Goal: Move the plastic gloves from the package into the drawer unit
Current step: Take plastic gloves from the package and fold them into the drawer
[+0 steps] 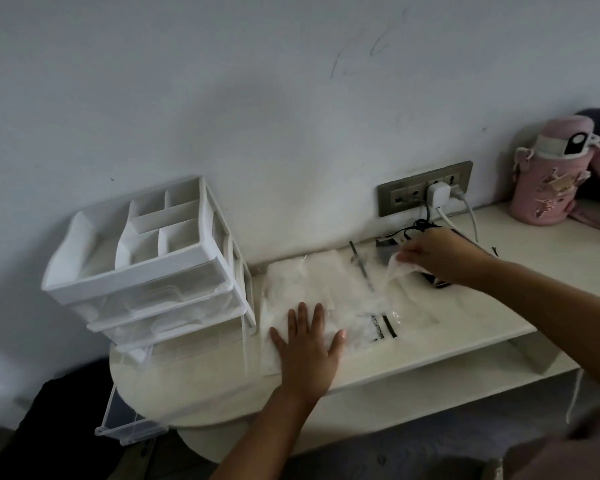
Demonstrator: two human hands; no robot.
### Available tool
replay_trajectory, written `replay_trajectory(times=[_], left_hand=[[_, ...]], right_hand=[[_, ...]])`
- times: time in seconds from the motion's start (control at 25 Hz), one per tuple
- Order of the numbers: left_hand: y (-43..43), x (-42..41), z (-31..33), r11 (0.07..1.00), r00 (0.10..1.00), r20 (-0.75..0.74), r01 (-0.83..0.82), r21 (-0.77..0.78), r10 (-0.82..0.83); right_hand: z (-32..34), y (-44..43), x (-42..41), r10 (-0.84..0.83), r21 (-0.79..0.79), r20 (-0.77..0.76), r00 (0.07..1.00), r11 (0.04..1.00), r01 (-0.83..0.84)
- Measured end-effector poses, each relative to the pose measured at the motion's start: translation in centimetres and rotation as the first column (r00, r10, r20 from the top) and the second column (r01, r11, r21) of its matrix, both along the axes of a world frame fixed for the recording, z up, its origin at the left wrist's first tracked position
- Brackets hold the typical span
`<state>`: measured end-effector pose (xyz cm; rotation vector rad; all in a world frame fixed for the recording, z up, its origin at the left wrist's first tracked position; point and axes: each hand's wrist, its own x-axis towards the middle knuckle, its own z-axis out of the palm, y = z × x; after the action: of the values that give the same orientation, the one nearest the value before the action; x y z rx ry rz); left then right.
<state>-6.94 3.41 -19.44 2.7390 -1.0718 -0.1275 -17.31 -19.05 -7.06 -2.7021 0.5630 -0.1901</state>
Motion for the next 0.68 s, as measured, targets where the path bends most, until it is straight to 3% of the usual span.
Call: replay_trajectory(times=[0.08,0.16,0.24,0.28,0.32,0.36,0.4,0.44,0.52,0.68], left_hand=[[0.1,-0.3,0.9,0.999,0.999,-0.041,-0.018,0.033,0.019],[-0.2,-0.2,1.8,0.999,0.991,-0.127,-0.03,0.012,0.031],[-0.9,0.1,3.7,0.973,0.93,-0.369,-0.096,-0.212,0.012],[-1.2,0.2,4.8,0.916,0.842,-0.539,-0.206,-0.344,-0.013],[-1.5,0.3,5.9,0.83,0.677,-0.732,-0.364,-0.422,-0.075],[-1.9,0.4,6.8,0.746,0.439,-0.878,-0.516,-0.421,-0.191],[-2.0,0.3,7.7,0.698,0.22,-0.929,-0.614,-0.37,-0.299],[-1.9,0.2,8.2,0.676,0.084,-0.923,-0.656,-0.335,-0.376],[-1.6,0.1,8.2,0.66,-0.004,-0.885,-0.667,-0.345,-0.466],[0.3,0.6,8.5,0.589,0.007,-0.813,-0.685,-0.429,-0.583]], right_hand=[[1.7,0.2,-0.6,-0.038,0.074,0.186,0.982,0.997,0.025],[3.0,0.7,-1.0,-0.123,0.257,0.374,0.919,0.966,0.024],[3.8,1.4,-1.2,-0.113,0.338,0.449,0.886,0.94,-0.051],[4.2,2.0,-1.2,-0.074,0.36,0.462,0.884,0.926,-0.111],[4.5,2.5,-1.3,-0.043,0.39,0.466,0.884,0.906,-0.162],[4.9,3.1,-1.4,-0.019,0.414,0.471,0.882,0.888,-0.202],[5.1,3.6,-1.5,0.003,0.424,0.475,0.88,0.876,-0.231],[5.4,3.9,-1.6,0.026,0.415,0.478,0.878,0.874,-0.252],[5.7,4.5,-1.8,0.048,0.389,0.466,0.884,0.886,-0.253],[5.4,5.4,-1.6,0.078,0.401,0.407,0.91,0.88,-0.255]])
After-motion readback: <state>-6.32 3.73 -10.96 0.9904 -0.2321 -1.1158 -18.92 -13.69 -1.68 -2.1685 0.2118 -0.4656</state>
